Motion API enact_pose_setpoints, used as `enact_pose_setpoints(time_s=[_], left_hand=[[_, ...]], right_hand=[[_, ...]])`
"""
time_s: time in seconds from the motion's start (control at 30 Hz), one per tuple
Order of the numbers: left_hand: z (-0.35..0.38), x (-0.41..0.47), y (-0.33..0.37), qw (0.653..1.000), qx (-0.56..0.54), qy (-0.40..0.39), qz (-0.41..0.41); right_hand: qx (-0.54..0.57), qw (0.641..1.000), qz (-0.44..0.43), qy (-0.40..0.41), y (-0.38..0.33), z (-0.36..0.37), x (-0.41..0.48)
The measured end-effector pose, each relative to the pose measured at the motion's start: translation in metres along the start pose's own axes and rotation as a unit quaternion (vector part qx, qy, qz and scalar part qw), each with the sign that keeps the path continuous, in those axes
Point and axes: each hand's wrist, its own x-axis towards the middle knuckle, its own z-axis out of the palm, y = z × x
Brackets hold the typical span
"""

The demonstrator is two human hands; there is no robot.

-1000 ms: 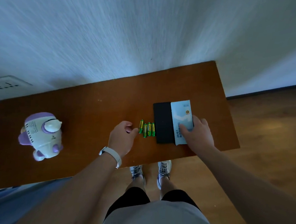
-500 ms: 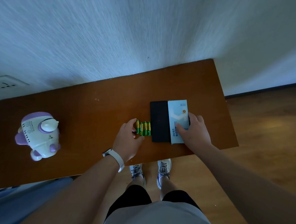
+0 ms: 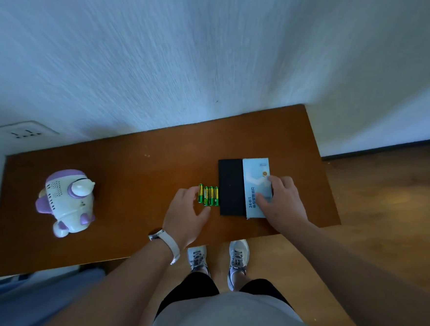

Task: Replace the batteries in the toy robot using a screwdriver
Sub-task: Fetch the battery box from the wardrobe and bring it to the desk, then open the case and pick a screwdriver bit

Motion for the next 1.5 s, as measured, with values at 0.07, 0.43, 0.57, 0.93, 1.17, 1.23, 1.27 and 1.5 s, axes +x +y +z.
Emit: enact_pose_setpoints(time_s=[0.07,0.43,0.57,0.93,1.17,1.23,1.27,1.5], left_hand=[[0.002,0.001,0.007,0.997,0.040,0.003,0.061],[-0.006,0.092,0.049,0.915,0.304,-0.211,0.160],[-0.001,0.096,0.048,0.892,0.345,-0.225,0.189],[-0.003,0.075,0.057,0.930,0.266,-0.131,0.218],[-0.007,0.054,0.064,0.997,0.005,-0.027,0.075],[-0.011,0.051,0.064,0.998,-0.061,-0.010,0.028],[-0.013,0.049,0.063,0.996,-0.090,-0.008,0.010],[-0.040,0.037,0.057,0.952,-0.282,-0.004,-0.123]], right_hand=[[-0.045,0.998,-0.050,-0.004,0.002,0.000,-0.006],[-0.124,0.984,-0.112,-0.059,0.015,0.010,-0.023],[-0.116,0.985,-0.125,-0.040,0.019,0.010,-0.021],[-0.090,0.988,-0.116,-0.052,0.027,0.010,-0.018],[-0.071,0.988,-0.111,-0.077,0.022,0.002,-0.019],[-0.065,0.989,-0.105,-0.079,0.020,0.000,-0.019],[-0.064,0.990,-0.102,-0.080,0.019,-0.001,-0.020],[-0.051,0.993,-0.087,-0.066,0.008,-0.011,-0.025]])
